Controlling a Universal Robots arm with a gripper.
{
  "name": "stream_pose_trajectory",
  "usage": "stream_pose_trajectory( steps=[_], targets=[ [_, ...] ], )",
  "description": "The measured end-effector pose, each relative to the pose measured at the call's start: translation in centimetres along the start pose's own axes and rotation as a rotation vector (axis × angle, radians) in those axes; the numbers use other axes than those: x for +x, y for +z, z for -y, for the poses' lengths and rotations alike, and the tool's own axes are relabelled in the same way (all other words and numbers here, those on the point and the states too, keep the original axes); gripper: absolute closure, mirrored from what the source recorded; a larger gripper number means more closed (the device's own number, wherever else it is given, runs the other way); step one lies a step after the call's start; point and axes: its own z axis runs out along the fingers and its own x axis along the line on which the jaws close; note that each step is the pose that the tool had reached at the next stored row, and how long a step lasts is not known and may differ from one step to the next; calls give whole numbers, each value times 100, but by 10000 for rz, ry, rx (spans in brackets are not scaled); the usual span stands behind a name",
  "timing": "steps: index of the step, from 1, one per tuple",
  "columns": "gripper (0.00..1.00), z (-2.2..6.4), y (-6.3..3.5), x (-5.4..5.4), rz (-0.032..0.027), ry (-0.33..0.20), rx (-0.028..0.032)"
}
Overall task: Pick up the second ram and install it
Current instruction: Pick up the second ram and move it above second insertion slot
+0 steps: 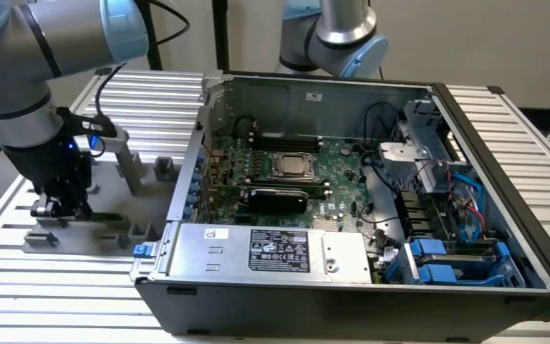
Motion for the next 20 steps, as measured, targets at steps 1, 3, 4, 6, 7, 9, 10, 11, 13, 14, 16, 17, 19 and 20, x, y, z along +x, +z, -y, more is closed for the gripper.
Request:
stream_pose_trajectory(
  steps=[1, 3, 4, 6, 7, 9, 10, 11, 13, 14, 16, 17, 19, 20],
  targets=[
    [100, -1, -25, 0, 0, 0, -1],
    [100, -2, -87, 1, 0, 0, -1],
    [100, -3, -124, 1, 0, 0, -1],
    [100, -5, -214, 2, -1, 1, -1],
    [100, -5, -259, 2, -1, 0, -1],
    [100, -7, -349, 3, 0, 0, -1],
    [100, -8, -394, 4, 1, 1, 0],
    [100, -9, -439, 4, 0, 1, 0],
    [100, -9, -531, 5, 0, -1, -1],
    [100, -9, -578, 6, 0, -1, 0],
    [100, -9, -668, 6, 1, 1, 1],
    [100, -9, -713, 6, 1, 1, 0],
    [100, -3, -804, 8, 0, 0, -1],
    [100, 3, -848, 8, 0, 0, 0]
  ],
)
